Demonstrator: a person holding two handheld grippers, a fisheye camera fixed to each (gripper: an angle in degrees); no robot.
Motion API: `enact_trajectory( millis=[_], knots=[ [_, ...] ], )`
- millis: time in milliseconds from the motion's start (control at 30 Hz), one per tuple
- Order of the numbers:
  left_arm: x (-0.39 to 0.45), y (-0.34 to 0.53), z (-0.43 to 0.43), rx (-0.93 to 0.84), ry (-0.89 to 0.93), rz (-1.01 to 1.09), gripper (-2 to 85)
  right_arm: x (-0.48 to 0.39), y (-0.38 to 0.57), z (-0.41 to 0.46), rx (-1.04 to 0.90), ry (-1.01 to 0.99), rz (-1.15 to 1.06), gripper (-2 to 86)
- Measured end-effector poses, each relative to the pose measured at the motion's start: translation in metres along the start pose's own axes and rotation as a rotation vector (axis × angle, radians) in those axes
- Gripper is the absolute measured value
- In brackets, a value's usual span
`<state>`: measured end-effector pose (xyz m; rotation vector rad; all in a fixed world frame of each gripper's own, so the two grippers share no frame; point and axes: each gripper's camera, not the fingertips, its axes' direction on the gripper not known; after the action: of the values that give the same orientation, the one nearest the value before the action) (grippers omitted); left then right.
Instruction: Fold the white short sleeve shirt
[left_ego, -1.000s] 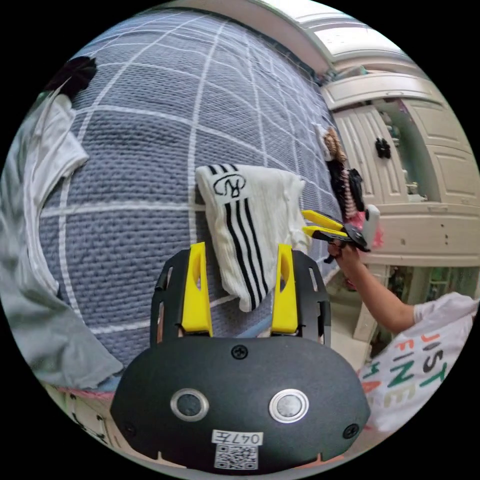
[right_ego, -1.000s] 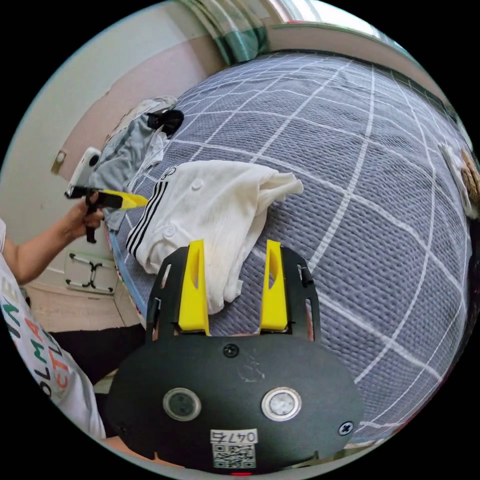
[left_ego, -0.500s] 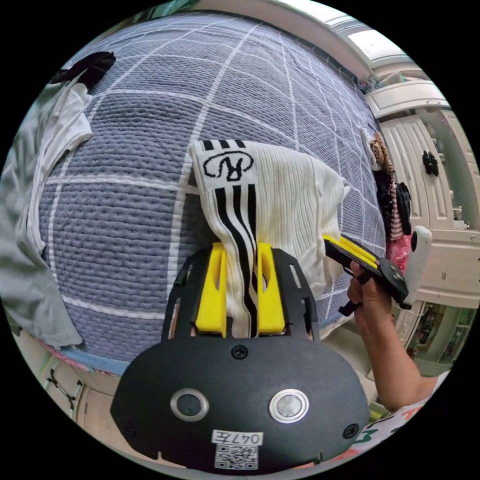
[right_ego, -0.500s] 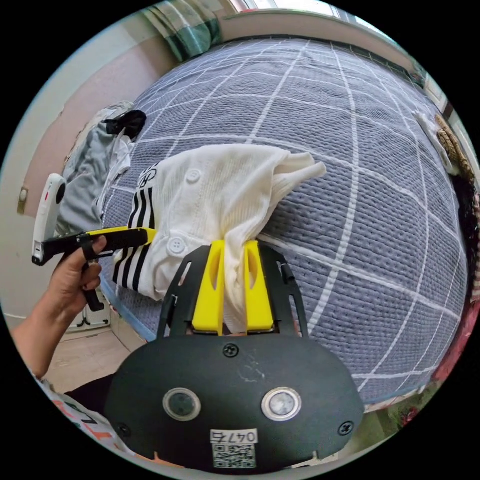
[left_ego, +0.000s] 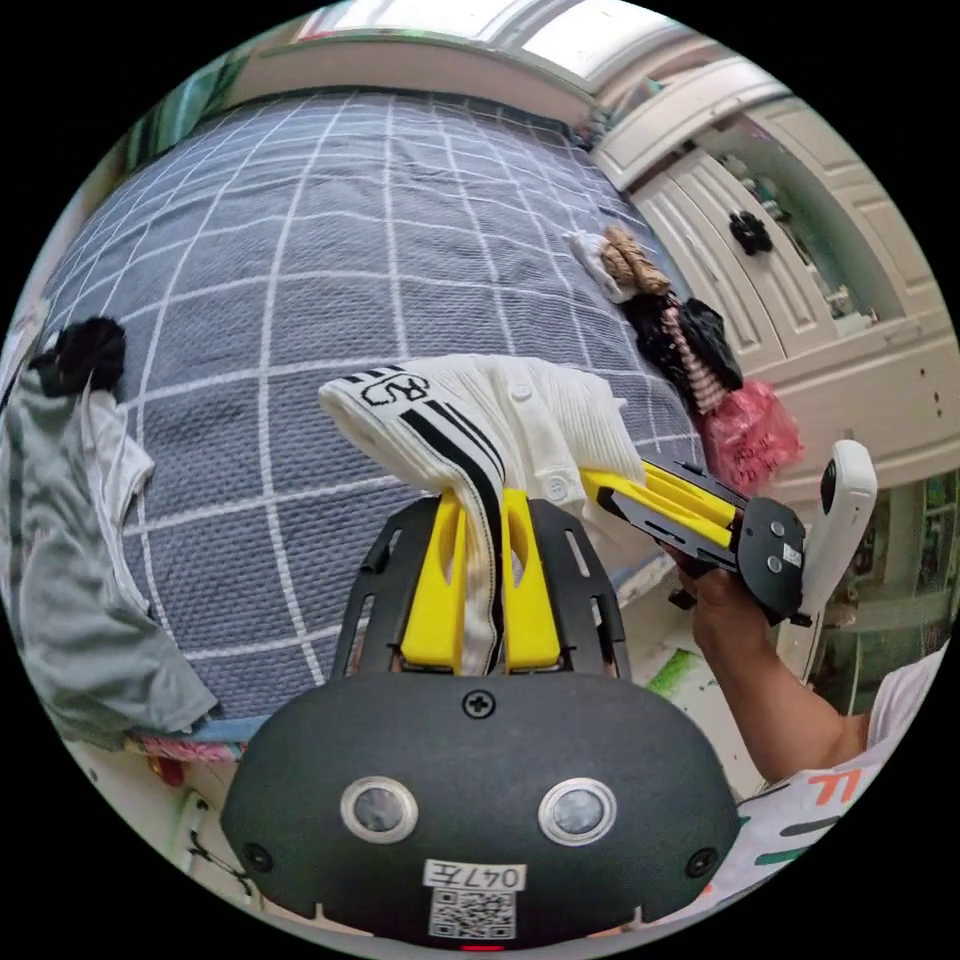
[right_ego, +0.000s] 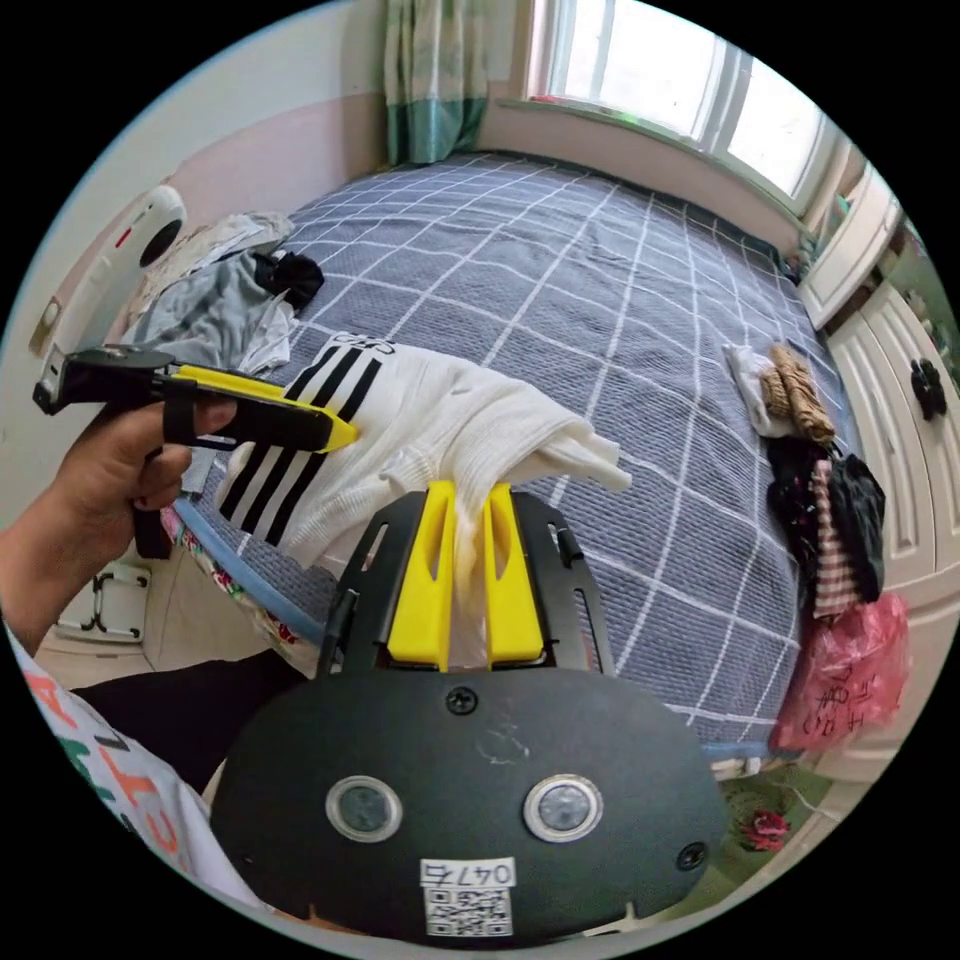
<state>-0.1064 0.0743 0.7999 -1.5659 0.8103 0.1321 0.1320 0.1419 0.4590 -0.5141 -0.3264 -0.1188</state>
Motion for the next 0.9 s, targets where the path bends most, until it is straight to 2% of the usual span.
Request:
enact_trajectory(
  millis=[200,367,500,667,800,900],
  knots=[
    [0.112,-0.074,0.017,0.017,0.122,0.150,5.5,0.106,0.024,-0.081,0.049,0.094,0.113,1.4],
    [0.210,-0.166,0.056,0.100,0.179,0.219,5.6,0.257,0.018,-0.121,0.109,0.214,0.100,1.4],
    [0.271,-0.258,0.094,0.174,0.232,0.185,5.7,0.368,-0.003,-0.133,0.139,0.254,0.076,1.5],
    [0.317,-0.342,0.130,0.286,0.182,0.181,5.9,0.505,-0.050,-0.126,0.184,0.254,0.027,1.5],
    [0.324,-0.395,0.164,0.325,0.196,0.085,6.4,0.561,-0.076,-0.109,0.212,0.279,-0.044,1.7],
    [0.315,-0.422,0.202,0.273,0.192,0.006,7.8,0.597,-0.093,-0.078,0.177,0.285,-0.043,2.5]
  ],
)
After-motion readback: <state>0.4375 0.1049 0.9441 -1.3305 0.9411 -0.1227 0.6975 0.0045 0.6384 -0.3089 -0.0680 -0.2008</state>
